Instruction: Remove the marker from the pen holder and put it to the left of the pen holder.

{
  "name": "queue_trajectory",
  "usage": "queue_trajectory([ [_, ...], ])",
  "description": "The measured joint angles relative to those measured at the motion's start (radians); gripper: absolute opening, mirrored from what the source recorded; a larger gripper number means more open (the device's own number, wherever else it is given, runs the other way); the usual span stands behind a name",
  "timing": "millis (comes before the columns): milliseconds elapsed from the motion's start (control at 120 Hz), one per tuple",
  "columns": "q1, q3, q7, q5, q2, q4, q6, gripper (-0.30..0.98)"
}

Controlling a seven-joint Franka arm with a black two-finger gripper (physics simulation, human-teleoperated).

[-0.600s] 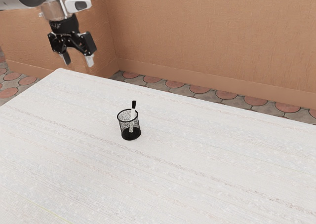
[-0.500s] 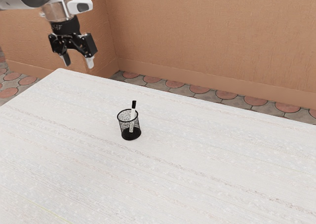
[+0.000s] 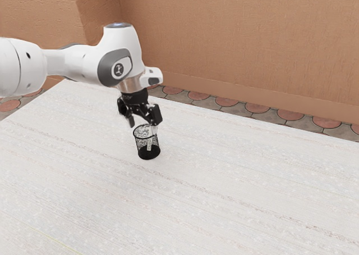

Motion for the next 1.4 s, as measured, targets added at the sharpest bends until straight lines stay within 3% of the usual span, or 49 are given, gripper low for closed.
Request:
queue_trajectory([
  [325, 0.008, -0.012, 0.082, -0.003, 0.126, 0.003, 0.447, 0.69],
  [667, 0.106, -0.022, 0.149, -0.005, 0.191, -0.006, 0.595, 0.68],
  [1025, 0.118, -0.029, 0.190, -0.013, 0.214, 0.000, 0.624, 0.21],
  [1400, 0.119, -0.034, 0.213, -0.015, 0.206, 0.001, 0.628, 0.04],
])
